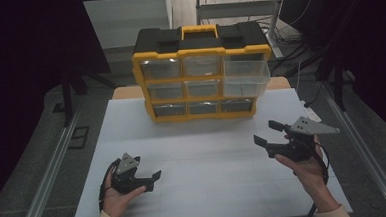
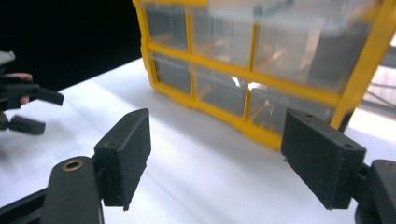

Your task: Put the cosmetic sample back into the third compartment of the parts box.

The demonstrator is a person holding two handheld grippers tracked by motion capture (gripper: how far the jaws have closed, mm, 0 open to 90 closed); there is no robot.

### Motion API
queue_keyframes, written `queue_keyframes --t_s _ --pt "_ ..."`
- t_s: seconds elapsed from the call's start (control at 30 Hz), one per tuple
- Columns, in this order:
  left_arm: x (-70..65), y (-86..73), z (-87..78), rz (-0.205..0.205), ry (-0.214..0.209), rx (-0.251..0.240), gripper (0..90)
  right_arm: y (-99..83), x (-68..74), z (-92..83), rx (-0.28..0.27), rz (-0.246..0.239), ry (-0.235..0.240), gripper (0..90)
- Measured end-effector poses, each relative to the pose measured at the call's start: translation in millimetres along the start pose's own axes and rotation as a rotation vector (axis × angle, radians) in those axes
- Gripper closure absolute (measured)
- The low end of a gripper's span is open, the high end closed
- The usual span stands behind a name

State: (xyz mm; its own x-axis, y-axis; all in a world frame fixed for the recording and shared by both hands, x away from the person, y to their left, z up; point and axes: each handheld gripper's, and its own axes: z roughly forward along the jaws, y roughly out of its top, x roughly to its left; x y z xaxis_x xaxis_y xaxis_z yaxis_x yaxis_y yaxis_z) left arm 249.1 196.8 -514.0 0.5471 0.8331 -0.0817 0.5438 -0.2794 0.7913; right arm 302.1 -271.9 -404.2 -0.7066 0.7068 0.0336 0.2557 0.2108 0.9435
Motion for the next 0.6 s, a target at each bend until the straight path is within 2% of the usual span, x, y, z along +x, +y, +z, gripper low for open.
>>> queue_keyframes --t_s 0.07,0.3,0.47,0.6 --pt "-0.1 0.1 -0.2 0.001 -0.001 -0.002 7.7 -5.8 0.3 -1.7 0.007 0.003 -0.005 25.1" --pt "-0.8 0.3 0.1 0.007 -0.004 -0.007 7.4 -49.9 0.1 -7.7 0.087 0.039 -0.016 23.8" --pt "-1.5 0.0 0.8 0.015 -0.005 -0.007 7.4 -70.0 -4.5 -9.6 0.119 0.076 -0.024 23.4" --pt "-3.4 -0.5 2.2 0.023 -0.006 -0.002 7.4 -83.2 -6.1 -12.8 0.130 0.078 -0.029 23.2"
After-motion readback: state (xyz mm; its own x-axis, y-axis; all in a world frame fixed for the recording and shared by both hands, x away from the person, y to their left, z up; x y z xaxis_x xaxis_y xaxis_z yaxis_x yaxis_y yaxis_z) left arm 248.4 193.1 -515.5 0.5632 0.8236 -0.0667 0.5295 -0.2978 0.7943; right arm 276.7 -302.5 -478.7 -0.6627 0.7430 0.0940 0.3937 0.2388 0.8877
